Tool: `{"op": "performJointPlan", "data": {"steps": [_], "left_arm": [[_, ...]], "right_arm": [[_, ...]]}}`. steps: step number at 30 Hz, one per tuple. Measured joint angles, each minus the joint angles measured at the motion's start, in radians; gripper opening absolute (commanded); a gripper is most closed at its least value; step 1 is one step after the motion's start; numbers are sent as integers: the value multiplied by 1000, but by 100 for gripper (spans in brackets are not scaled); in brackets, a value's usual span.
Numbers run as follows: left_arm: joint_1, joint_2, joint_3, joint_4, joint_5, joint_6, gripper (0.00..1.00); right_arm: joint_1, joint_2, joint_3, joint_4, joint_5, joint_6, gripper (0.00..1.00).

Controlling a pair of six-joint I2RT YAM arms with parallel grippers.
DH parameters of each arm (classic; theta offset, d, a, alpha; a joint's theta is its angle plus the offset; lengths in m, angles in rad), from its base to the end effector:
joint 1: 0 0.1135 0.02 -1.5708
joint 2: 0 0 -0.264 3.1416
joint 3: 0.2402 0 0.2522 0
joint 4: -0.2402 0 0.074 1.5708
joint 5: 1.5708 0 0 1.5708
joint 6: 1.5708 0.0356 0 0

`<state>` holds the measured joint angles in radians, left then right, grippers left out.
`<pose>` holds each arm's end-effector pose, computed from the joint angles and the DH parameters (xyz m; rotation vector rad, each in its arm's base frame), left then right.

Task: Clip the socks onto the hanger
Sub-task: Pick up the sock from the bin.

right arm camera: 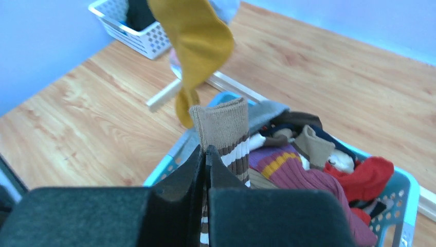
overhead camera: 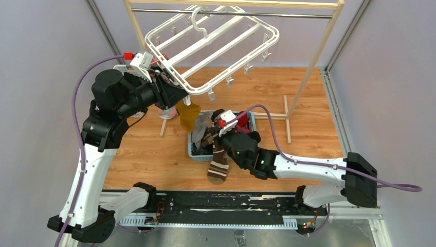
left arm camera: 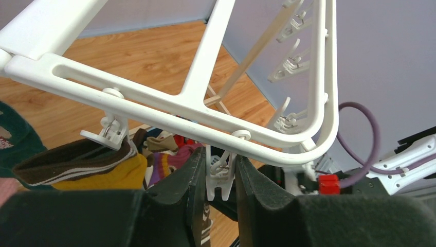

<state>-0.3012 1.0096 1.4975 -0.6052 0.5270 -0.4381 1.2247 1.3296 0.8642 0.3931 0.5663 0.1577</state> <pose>0.1588 -0.0681 0.4926 0.2946 1.7483 -0.9875 0.1220 0.2819 0.3060 -0.4428 1.6051 0.5927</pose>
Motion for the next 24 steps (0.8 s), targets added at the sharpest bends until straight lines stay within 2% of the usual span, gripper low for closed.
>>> {"op": "performJointPlan", "data": {"steps": [3, 10, 24], "left_arm": [[0, 0, -1, 2, 0, -1, 0], [0, -1, -13, 10, -1, -9, 0], [0, -14, -39, 28, -11, -26, 0]], "right_arm": [[29, -55, -51, 105, -45, -60, 0], [78, -105, -55, 249, -64, -165, 0], [134, -86, -3, 442, -45, -320, 0]]}}
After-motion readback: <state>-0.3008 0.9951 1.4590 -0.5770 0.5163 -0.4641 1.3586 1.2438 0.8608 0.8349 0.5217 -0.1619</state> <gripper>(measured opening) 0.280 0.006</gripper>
